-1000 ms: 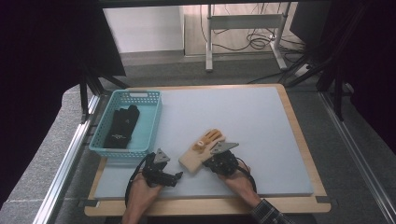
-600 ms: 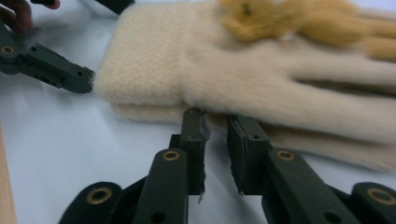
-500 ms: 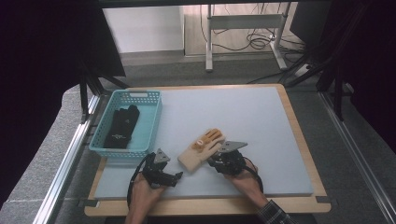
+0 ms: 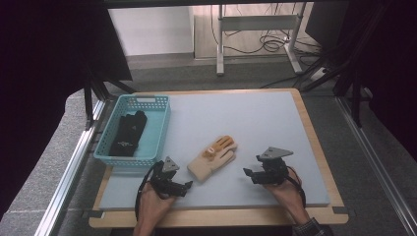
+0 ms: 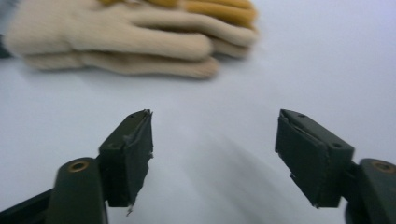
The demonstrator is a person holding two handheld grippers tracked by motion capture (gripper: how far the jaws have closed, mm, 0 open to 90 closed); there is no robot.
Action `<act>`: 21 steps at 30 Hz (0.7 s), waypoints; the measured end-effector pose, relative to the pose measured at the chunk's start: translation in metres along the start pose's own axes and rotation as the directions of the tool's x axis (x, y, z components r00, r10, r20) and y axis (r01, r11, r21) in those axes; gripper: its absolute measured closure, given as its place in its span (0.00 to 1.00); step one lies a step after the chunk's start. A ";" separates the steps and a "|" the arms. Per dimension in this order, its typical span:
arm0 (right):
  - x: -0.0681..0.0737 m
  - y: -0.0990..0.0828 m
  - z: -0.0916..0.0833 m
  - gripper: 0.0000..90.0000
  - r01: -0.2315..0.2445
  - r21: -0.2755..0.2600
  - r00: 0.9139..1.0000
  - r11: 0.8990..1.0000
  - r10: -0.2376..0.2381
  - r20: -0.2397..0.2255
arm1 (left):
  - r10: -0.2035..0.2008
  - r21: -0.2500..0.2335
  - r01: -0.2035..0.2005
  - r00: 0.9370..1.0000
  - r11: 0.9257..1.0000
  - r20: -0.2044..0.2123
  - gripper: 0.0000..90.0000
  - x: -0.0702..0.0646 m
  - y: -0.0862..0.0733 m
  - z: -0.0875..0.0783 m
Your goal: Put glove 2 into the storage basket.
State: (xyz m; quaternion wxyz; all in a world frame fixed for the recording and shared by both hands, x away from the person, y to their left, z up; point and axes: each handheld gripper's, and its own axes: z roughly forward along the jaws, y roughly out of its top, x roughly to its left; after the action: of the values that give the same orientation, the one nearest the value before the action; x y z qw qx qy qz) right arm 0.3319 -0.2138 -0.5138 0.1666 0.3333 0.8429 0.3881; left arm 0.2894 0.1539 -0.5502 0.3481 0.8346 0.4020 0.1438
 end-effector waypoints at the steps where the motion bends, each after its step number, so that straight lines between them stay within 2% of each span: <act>1: -0.004 -0.003 -0.002 0.26 -0.003 0.002 1.000 1.000 0.003 0.009 | 0.000 0.000 0.000 1.000 1.000 0.000 0.05 0.000 0.000 0.000; 6: -0.016 -0.017 -0.004 0.23 -0.039 0.021 0.998 0.999 0.038 0.046 | -0.004 -0.005 0.004 1.000 1.000 0.001 0.05 0.000 0.000 0.000; 10: -0.021 -0.024 -0.001 0.21 -0.038 0.050 0.997 0.998 0.035 0.064 | -0.005 -0.007 0.005 1.000 1.000 0.001 0.05 0.000 0.000 0.000; 13: -0.022 -0.024 0.000 0.20 -0.044 0.059 0.998 0.997 0.041 0.055 | -0.002 -0.007 0.002 1.000 1.000 0.001 0.06 0.000 0.000 0.000; 16: -0.020 -0.024 0.001 0.19 -0.028 0.061 0.997 0.998 0.024 0.069 | 0.000 -0.008 0.000 1.000 1.000 0.001 0.06 -0.001 -0.001 0.000; 21: -0.020 -0.025 0.001 0.19 -0.031 0.059 0.997 0.998 0.027 0.067 | 0.003 -0.006 -0.003 1.000 1.000 0.000 0.07 -0.001 0.000 -0.001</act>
State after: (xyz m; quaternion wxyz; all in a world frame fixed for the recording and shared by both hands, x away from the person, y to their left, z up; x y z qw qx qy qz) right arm 0.3362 -0.2392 -0.5325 0.1789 0.3630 0.8432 0.3538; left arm 0.2877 0.1536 -0.5496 0.3506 0.8341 0.4003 0.1457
